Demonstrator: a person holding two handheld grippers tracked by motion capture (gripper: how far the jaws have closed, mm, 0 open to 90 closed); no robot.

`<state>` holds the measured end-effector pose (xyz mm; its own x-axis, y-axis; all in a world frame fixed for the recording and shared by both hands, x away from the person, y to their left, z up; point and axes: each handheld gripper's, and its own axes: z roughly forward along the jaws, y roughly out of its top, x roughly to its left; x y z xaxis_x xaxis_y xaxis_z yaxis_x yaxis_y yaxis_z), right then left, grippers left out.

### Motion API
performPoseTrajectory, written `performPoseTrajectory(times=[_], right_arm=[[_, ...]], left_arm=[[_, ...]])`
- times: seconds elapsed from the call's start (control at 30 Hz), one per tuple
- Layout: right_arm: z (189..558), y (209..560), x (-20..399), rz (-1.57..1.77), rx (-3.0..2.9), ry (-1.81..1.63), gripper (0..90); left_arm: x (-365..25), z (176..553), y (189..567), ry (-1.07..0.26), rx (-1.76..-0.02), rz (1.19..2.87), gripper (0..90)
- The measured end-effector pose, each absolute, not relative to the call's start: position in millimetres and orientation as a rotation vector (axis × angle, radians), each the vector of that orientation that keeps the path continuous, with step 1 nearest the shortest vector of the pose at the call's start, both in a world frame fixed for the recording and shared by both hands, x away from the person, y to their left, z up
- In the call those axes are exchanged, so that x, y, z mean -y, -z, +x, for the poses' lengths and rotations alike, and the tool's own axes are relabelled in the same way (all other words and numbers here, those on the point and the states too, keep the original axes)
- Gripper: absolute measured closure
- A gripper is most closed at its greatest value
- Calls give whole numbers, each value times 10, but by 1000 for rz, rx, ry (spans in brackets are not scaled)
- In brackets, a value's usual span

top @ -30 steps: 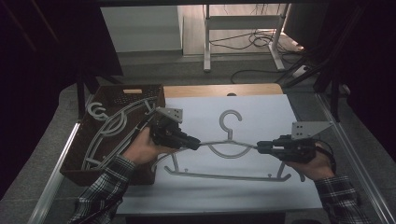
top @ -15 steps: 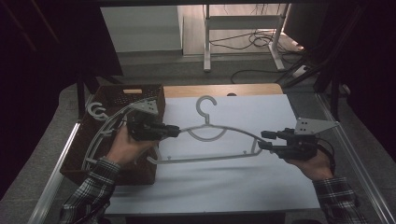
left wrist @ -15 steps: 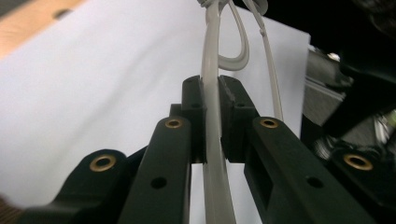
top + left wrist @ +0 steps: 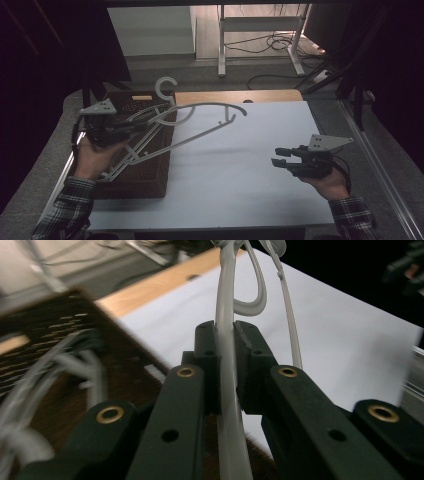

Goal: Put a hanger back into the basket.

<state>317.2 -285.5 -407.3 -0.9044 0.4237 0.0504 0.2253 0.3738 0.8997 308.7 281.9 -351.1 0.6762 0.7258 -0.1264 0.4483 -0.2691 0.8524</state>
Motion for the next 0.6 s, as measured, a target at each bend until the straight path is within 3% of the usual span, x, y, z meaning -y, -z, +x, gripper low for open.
performPoseTrajectory(times=[0.6], right_arm=[[3127,4288,2808,645,-2470,-1521,570]], left_arm=[[-3764,2901,3782,-578,-1203,1754,828]])
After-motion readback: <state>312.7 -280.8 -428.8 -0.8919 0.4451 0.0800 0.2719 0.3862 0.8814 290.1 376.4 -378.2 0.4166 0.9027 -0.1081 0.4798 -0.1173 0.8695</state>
